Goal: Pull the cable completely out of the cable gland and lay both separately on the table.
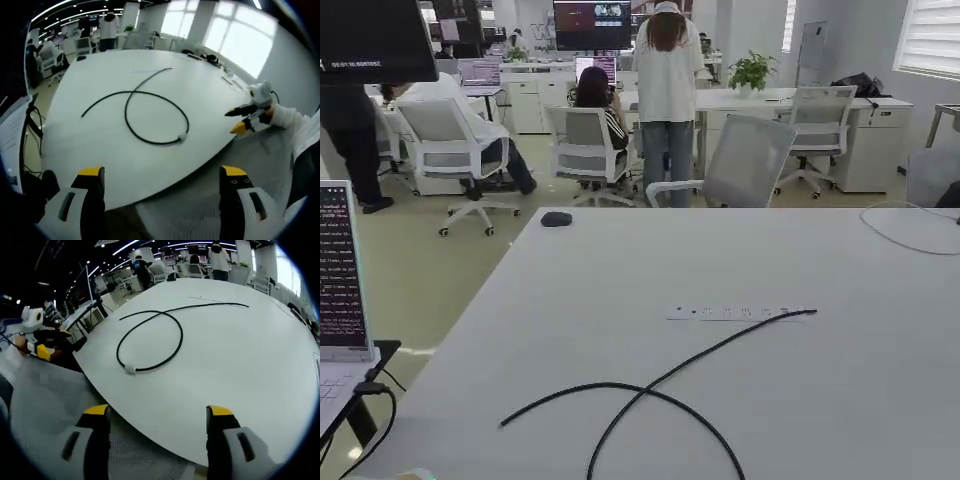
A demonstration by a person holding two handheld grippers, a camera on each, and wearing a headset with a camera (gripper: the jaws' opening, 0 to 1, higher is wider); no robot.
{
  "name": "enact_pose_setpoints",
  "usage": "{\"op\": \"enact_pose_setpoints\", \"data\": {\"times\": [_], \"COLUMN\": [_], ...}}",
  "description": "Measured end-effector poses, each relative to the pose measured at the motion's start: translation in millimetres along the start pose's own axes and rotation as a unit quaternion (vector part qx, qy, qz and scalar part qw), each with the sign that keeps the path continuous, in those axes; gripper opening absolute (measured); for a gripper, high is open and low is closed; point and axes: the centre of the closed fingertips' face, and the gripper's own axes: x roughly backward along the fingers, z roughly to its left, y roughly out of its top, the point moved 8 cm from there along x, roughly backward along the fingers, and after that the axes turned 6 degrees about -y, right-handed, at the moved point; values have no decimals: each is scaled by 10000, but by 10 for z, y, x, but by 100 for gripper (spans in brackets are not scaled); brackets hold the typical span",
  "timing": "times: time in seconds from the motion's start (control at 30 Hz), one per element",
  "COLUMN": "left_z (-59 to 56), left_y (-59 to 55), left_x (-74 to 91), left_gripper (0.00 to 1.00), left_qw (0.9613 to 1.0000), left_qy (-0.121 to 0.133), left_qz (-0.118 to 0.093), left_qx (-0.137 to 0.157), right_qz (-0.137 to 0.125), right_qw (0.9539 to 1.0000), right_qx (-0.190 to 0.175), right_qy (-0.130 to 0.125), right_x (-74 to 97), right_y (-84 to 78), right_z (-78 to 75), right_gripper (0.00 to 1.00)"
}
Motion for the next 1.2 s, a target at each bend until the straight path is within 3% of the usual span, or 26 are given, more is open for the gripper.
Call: {"op": "enact_pose_setpoints", "data": {"times": [0.17, 1.2], "left_z": [14, 38], "left_y": [18, 48], "left_x": [-3, -79], "left_gripper": [93, 94], "left_qw": [10000, 9998], "left_qy": [-44, -195], "left_qz": [-63, 17], "left_qx": [63, 27], "right_qz": [13, 34], "right_qw": [10000, 9997], "right_qx": [-24, -186], "right_qy": [-28, -123], "right_x": [1, 7], "right_y": [-2, -19], "right_z": [-13, -64], "right_gripper": [80, 79]}}
